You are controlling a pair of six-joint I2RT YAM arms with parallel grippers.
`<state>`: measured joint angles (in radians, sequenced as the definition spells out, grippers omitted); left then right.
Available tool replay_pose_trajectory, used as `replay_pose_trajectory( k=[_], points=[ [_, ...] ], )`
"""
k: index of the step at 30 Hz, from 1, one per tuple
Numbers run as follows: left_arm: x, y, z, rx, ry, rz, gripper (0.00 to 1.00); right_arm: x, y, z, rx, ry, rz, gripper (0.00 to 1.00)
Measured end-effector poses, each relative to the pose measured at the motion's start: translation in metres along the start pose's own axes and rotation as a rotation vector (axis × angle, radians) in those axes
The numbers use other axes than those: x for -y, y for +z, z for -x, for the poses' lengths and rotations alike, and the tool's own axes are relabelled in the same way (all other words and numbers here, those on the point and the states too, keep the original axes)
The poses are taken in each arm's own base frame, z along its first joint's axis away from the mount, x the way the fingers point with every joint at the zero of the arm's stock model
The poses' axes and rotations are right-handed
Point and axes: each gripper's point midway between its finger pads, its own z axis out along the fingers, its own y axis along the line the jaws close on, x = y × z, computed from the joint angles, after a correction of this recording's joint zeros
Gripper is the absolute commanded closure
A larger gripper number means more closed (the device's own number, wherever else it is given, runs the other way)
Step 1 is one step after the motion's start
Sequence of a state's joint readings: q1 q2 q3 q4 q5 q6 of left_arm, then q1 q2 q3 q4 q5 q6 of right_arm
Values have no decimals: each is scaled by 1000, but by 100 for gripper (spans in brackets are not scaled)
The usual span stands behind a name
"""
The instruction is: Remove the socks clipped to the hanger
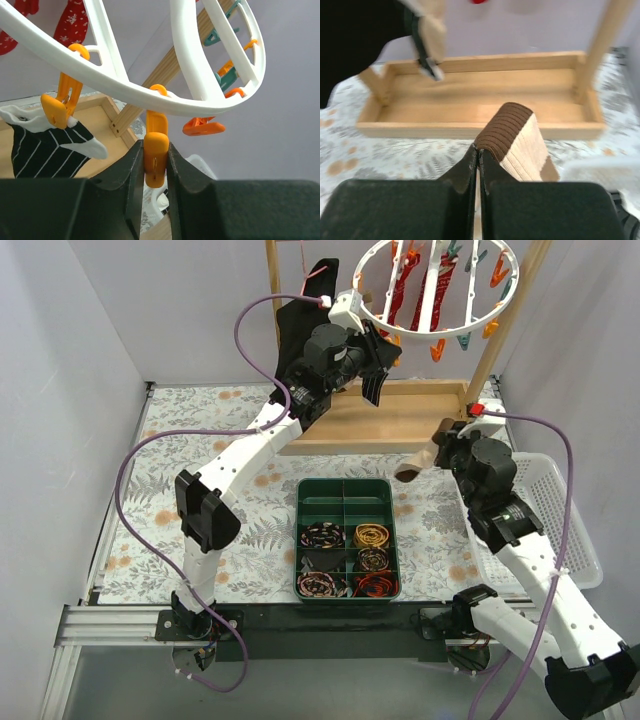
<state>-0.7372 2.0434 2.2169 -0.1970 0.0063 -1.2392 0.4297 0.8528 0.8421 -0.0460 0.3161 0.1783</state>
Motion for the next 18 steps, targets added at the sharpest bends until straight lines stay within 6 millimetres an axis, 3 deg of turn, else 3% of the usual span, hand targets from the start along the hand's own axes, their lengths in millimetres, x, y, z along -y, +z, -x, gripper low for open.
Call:
replay_pose_trajectory(
  k=[5, 9, 14, 18],
  points=[
    [5, -7, -2, -23, -11, -22, 59, 60, -28, 20, 12, -4, -266, 99],
    [6, -13, -11, -68, -21, -31, 51, 109, -63, 39, 42, -1, -505, 99],
    [8, -24, -24, -126, -38, -49, 44, 140, -97, 61, 78, -4, -704, 99],
    [16, -38, -21, -143, -48, -70, 43, 154, -118, 60, 76, -12, -804, 99]
  ],
)
